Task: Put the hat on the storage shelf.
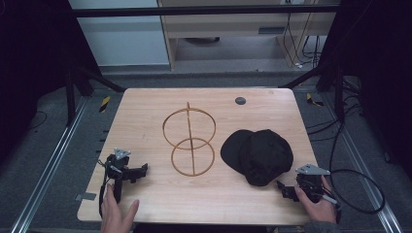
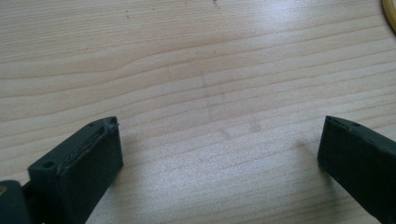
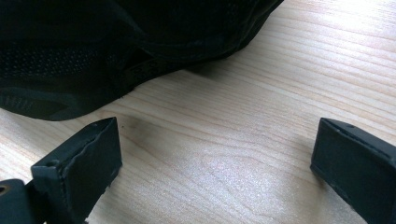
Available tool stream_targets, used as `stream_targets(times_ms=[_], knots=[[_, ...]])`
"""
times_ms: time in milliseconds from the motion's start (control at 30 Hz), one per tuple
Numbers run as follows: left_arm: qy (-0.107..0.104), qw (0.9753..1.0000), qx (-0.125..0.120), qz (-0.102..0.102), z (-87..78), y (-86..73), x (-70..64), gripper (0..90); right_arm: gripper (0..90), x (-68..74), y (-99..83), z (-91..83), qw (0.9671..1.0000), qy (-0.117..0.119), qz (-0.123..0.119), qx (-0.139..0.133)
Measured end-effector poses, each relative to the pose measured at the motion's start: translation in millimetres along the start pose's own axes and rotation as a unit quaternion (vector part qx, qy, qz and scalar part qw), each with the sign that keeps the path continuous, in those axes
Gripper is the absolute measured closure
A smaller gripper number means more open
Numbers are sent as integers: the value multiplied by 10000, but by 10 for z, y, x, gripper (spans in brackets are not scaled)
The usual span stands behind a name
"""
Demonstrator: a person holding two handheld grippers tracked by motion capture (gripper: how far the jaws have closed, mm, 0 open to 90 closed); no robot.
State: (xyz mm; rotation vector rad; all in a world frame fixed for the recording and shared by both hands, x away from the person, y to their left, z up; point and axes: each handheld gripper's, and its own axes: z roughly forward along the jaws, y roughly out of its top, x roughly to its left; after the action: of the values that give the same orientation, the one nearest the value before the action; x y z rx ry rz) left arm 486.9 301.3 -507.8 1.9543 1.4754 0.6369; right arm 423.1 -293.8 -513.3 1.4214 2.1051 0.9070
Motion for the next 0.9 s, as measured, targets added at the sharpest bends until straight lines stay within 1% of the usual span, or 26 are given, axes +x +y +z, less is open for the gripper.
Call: stream_targets(times_ms=[33, 100, 233, 300, 333, 367, 400, 433, 500, 533, 567, 633, 667, 733, 800, 867, 900], knots=[[3, 10000, -3, -3, 1, 0, -1, 0, 18, 0, 0, 0, 10000, -1, 3, 1], [94, 9999, 4, -81, 8, 9, -23, 0, 18, 1, 0, 0, 10000, -3, 4, 1], [119, 9999, -13, -117, 11, 9, -32, 0, 24, 9, -4, -11, 10000, -21, 10, 11], [120, 9999, -13, -119, 11, 9, -33, 0, 50, 19, -2, -29, 10000, -9, 1, 68], [120, 9999, -13, -119, 11, 9, -33, 0, 72, 19, 1, -46, 9999, 5, -67, 81], [122, 9999, -13, -121, 11, 9, -34, 0, 78, 31, 1, -67, 9999, 7, -77, 93], [122, 9999, -9, -120, 10, 9, -33, 0, 65, 42, 2, -111, 9999, -9, -135, 43], [121, 9999, -10, -123, 10, 9, -34, 0, 59, 49, 0, -147, 9999, -20, -122, 17], [120, 9999, -11, -123, 10, 9, -33, 0, 70, 43, 3, -267, 9999, 45, -143, -79], [101, 9999, -19, -124, 10, 8, -30, 0, 71, 35, 17, -357, 9997, 24, -189, -124], [105, 9999, -19, -121, 11, 8, -30, 0, 73, 32, 26, -394, 9997, -9, -186, -153], [103, 9999, -10, -122, 9, 8, -29, 0, 80, 7, 88, -550, 9994, -7, -273, -221], [102, 9999, -10, -120, 9, 8, -29, 0, 81, -7, 146, -651, 9990, -7, -345, -271], [91, 9999, -10, -111, 8, 7, -27, 0, 85, -27, 261, -812, 9985, 73, -388, -371], [50, 10000, -16, -67, 0, -1, -25, 0, 91, -31, 397, -952, 9980, 184, -381, -479], [17, 10000, -17, -35, -9, -12, -25, 0, 98, -19, 548, -1044, 9973, 258, -458, -518], [-1, 10000, -12, -21, -14, -15, -28, 0, 98, -10, 608, -1062, 9970, 325, -474, -522]])
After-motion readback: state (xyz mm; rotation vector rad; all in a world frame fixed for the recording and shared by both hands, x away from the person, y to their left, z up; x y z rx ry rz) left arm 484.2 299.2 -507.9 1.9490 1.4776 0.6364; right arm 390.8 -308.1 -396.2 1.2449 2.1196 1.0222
